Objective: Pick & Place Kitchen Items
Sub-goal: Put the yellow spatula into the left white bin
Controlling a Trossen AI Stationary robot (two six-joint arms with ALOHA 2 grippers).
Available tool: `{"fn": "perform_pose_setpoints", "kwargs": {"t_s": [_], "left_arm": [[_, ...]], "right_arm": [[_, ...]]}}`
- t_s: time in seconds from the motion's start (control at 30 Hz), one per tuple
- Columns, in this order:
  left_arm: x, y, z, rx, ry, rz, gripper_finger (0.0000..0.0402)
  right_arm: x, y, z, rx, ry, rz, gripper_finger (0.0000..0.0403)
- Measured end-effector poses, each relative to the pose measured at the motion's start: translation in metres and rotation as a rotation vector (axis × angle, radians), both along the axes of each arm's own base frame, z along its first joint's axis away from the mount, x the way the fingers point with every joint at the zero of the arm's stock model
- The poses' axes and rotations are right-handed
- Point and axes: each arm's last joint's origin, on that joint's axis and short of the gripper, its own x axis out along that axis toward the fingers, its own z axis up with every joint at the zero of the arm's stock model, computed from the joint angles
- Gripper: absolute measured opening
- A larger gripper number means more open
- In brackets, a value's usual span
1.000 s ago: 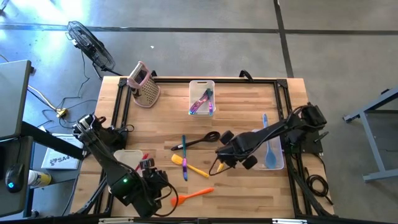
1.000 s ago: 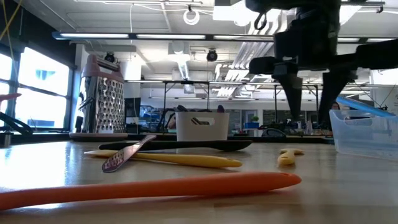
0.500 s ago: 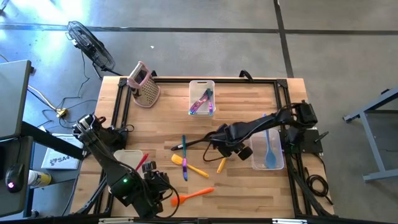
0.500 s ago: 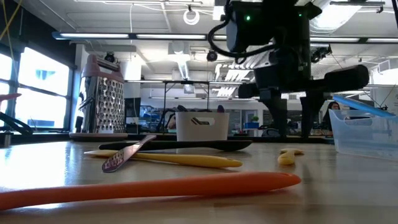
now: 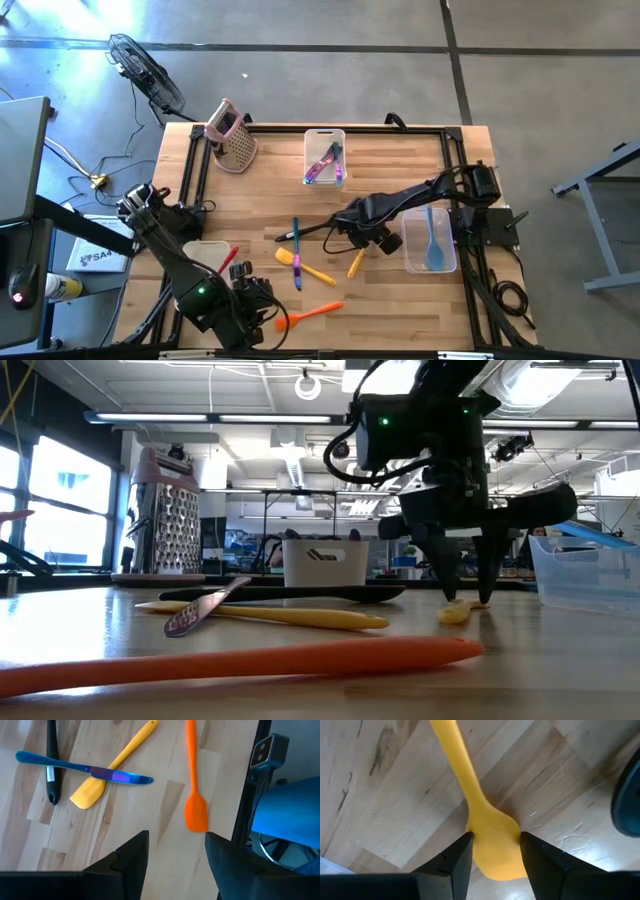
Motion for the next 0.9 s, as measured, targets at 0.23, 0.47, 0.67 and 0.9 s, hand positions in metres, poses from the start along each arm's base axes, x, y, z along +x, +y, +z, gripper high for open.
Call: {"fn": "perform_pose_setpoints", "kwargs": {"t_s": [0.23,0.47,0.67,0.9], "left_arm": [[0.001,-0.001,0.0,-0.007,-0.007,-0.001,0.0187],[0.0,-0.001,0.0,-0.003,-0.006,-0.004,0.0187],[0.0,-0.001,0.0,-0.002,-0.008,-0.003,0.0187],[0.001,-0.001,0.0,-0.007,-0.012,-0.003,0.0187]], "right_arm": [[-0.013,0.002,-0.016,0.024,0.012,-0.003,0.0156],[-0.013,0.003,-0.019,0.044,-0.014,-0.026,0.0157],[-0.011,0.0,-0.02,0.061,-0.034,-0.036,0.0157],[-0.01,-0.001,-0.02,0.058,-0.039,-0.049,0.0157]]}}
